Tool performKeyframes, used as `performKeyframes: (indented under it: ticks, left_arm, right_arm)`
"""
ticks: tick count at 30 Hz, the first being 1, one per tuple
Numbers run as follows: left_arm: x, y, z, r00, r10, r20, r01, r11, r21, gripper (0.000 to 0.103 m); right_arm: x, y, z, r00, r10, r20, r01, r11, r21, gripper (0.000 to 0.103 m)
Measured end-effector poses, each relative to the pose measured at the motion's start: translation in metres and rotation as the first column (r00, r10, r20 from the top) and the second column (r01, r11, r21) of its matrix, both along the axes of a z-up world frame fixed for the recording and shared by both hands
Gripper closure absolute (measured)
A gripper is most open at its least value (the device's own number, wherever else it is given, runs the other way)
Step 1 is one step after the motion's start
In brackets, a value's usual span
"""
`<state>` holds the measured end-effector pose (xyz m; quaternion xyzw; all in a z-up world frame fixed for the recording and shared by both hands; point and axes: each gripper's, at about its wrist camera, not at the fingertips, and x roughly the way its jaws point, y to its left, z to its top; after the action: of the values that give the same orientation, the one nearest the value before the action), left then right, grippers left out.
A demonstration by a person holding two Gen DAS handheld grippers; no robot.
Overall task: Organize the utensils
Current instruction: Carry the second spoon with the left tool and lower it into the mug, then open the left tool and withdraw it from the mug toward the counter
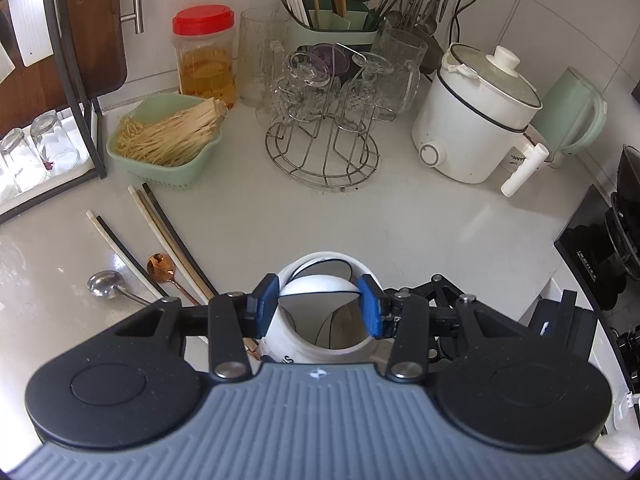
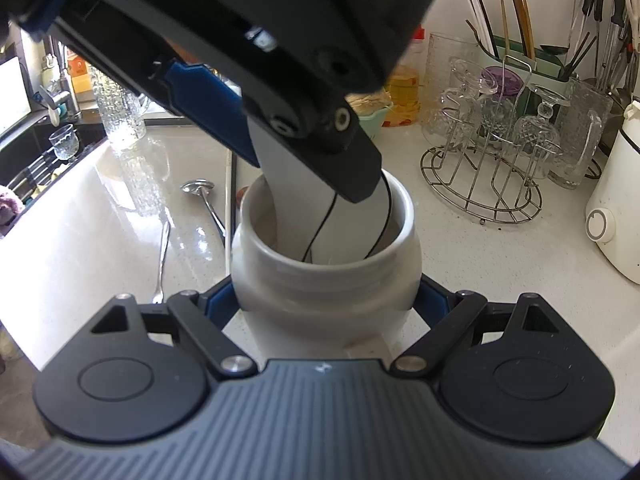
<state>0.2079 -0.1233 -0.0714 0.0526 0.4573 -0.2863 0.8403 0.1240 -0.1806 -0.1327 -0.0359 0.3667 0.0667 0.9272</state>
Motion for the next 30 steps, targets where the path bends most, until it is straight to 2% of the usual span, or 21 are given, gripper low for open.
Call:
performKeyframes:
  ticks: [3, 5, 6, 12, 21, 30]
  left_arm:
    - [0.000, 0.001, 0.001, 1.000, 0.002, -0.005, -0.002, 1.000, -0.008, 0.052]
    - [0.001, 0.002, 0.003, 1.000, 0.001, -0.004, -0.001, 1.000, -0.016, 0.044]
    - [0.000, 0.003, 0.004, 1.000, 0.004, 0.005, -0.004, 1.000, -0.019, 0.043]
    - [-0.002, 0.008, 0.015, 0.999, 0.016, 0.032, -0.015, 0.999, -0.036, 0.043]
    - [-0.009, 0.036, 0.034, 0.992, 0.086, 0.092, -0.082, 0.995, -0.053, 0.043]
    - [-0.011, 0.071, 0.029, 0.984, 0.163, 0.077, -0.160, 0.986, -0.046, 0.043]
  right_arm:
    - [0.000, 0.000, 0.000, 1.000, -0.002, 0.000, 0.002, 1.000, 0.001, 0.012]
    - [0.000, 0.001, 0.000, 1.000, -0.001, -0.001, 0.001, 1.000, 0.000, 0.012]
    - [0.000, 0.000, 0.000, 1.000, -0.002, -0.001, 0.002, 1.000, 0.000, 0.012]
    - [0.001, 0.000, 0.000, 1.000, -0.003, -0.002, 0.003, 1.000, 0.000, 0.012]
    - [0.001, 0.002, 0.000, 1.000, -0.014, -0.007, 0.014, 1.000, -0.004, 0.012]
    - [0.003, 0.004, 0.000, 0.999, -0.032, -0.011, 0.032, 0.999, -0.004, 0.012]
